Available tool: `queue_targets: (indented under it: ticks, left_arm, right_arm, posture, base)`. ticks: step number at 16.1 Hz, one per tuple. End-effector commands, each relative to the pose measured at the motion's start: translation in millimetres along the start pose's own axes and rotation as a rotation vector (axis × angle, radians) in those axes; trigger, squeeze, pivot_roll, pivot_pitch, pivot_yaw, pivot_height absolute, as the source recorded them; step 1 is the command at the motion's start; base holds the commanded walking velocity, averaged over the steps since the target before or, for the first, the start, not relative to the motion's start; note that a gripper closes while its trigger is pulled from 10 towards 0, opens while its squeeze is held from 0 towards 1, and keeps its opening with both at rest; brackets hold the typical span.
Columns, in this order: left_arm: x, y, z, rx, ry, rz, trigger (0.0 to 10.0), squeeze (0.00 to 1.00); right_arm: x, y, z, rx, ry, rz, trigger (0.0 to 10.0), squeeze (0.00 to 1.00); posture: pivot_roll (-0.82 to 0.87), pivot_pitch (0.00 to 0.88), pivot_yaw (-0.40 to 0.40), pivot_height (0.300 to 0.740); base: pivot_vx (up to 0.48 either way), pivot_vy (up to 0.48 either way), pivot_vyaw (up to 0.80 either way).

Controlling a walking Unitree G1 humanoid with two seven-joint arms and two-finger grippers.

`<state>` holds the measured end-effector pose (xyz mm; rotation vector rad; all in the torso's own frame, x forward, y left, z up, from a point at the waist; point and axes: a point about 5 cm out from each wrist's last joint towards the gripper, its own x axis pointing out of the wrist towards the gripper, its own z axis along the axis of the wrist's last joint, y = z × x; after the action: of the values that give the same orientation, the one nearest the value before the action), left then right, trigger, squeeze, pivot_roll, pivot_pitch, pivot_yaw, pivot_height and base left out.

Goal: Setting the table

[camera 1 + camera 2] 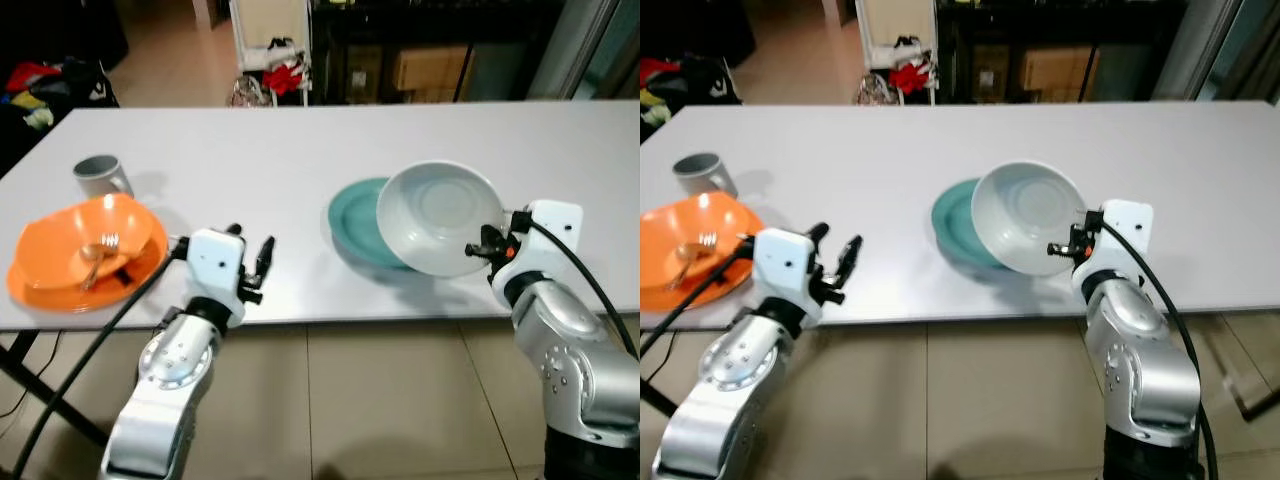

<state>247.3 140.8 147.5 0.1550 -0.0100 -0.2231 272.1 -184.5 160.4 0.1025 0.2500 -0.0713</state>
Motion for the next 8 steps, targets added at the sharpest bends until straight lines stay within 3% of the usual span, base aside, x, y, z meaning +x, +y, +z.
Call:
queue_targets:
  ticks: [1,6,8]
  left_arm:
    - [-1.6,6.5,1.7,0.023,-0.001,0.022,10.0,0.0]
    - [-1.7,7.5,2.6,0.026,-0.002,0.023,10.0,0.0]
    - [-2.6,3.8,6.8,0.021,-0.011,-0.04,10.0,0.0]
  right_arm:
    - [0.6,14.7,8.4,0.009,-0.043,0.067,10.0,0.0]
    - [3.4,14.6,8.9,0.018,-0.029,0.069,10.0,0.0]
    - [7.6,14.7,10.3,-0.008,0.028,0.115,10.0,0.0]
  posture:
    - [0.01,0.0,-0.004,0.74]
    - [0.02,0.0,-0.011,0.74]
    - [0.02,0.0,-0.014,0.74]
  base:
    - [0.398,0.0,0.0]
    - [0.387,0.0,0.0]
    - [0.0,0.0,0.0]
